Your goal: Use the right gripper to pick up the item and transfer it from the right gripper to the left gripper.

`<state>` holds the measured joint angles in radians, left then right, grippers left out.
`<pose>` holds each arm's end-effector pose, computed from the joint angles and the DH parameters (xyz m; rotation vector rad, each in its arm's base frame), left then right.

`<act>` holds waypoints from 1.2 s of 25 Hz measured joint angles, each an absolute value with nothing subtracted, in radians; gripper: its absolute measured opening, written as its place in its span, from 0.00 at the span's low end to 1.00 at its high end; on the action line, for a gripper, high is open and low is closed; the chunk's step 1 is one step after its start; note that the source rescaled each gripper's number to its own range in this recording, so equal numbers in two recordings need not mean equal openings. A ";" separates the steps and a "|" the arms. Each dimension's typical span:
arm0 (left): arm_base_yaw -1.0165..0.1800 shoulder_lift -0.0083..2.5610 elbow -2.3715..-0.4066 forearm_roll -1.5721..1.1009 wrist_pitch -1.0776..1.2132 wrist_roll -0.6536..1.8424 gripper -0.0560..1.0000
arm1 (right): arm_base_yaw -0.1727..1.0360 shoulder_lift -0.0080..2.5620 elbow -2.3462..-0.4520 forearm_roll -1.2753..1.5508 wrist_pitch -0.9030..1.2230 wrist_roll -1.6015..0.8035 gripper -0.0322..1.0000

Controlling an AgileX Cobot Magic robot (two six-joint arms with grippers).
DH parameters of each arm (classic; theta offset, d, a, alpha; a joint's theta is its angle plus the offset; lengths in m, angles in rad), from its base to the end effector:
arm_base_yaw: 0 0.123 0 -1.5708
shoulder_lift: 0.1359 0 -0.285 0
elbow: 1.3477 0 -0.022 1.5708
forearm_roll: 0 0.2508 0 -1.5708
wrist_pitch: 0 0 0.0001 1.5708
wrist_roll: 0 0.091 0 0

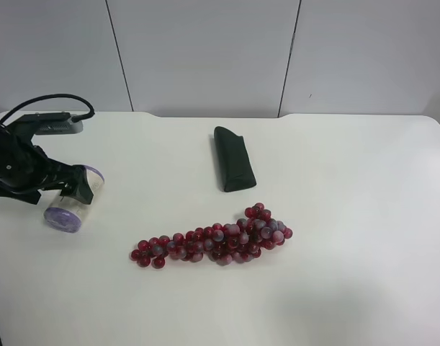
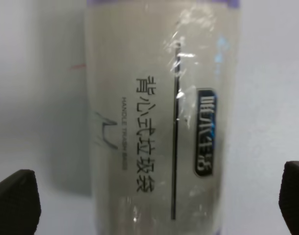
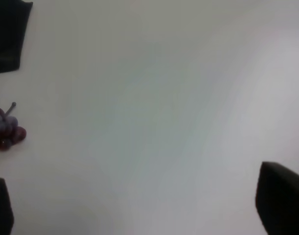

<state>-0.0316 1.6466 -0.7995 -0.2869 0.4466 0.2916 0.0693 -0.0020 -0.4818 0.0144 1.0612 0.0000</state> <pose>0.2898 -0.0203 0.1609 0.1195 2.7542 -0.1691 -0.0032 0.0009 0.2722 -0.0719 2.0602 0.0601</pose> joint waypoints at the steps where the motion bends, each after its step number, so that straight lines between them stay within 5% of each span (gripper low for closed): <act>1: -0.032 1.620 -0.800 -0.278 0.458 0.292 0.98 | 0.069 -0.002 -0.482 0.014 1.061 0.000 1.00; 30: -0.032 0.570 -0.727 -0.177 1.192 0.152 0.99 | 0.069 -0.002 -0.482 0.014 1.061 0.000 1.00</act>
